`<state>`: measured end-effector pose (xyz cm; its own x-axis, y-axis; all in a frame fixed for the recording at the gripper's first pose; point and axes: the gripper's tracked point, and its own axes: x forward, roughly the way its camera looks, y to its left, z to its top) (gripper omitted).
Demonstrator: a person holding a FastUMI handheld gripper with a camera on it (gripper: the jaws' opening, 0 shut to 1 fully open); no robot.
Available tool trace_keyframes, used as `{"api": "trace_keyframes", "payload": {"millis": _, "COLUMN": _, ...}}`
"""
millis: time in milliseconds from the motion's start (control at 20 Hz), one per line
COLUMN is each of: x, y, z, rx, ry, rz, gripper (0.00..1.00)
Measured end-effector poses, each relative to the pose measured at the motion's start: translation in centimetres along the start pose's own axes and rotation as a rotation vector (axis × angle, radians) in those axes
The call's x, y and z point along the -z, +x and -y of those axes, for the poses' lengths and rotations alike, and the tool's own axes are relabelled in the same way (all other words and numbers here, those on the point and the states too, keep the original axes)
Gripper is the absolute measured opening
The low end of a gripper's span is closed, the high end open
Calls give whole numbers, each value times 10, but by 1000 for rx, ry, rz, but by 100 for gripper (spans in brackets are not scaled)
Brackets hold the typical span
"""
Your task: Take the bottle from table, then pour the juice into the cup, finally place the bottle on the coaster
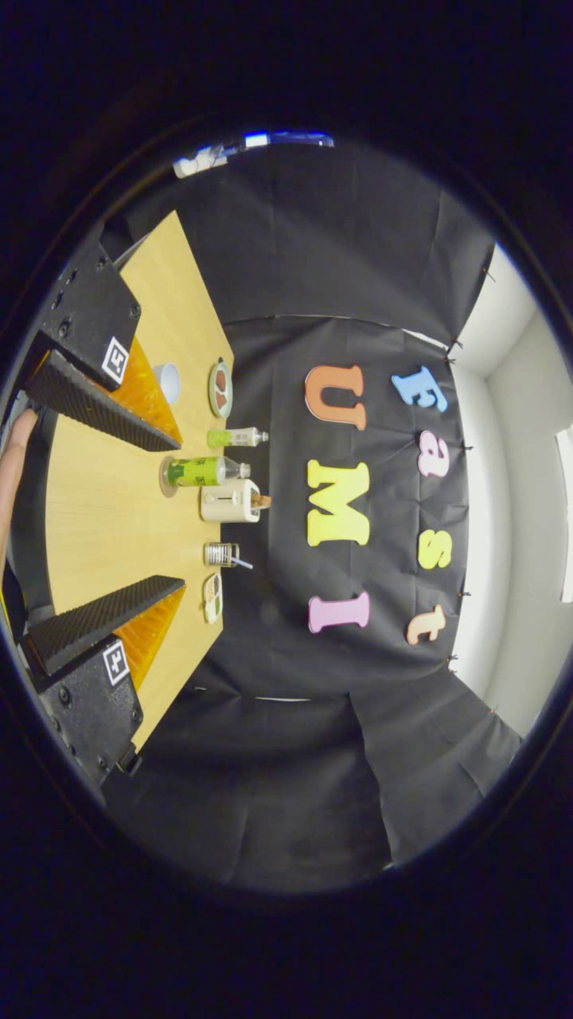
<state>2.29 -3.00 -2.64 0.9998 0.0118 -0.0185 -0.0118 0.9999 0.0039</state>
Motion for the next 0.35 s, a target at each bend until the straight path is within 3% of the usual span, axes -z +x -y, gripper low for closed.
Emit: {"api": "trace_keyframes", "payload": {"millis": 350, "x": 15, "y": 6, "z": 9, "rx": 0, "ry": -4, "rz": -32, "gripper": 100}}
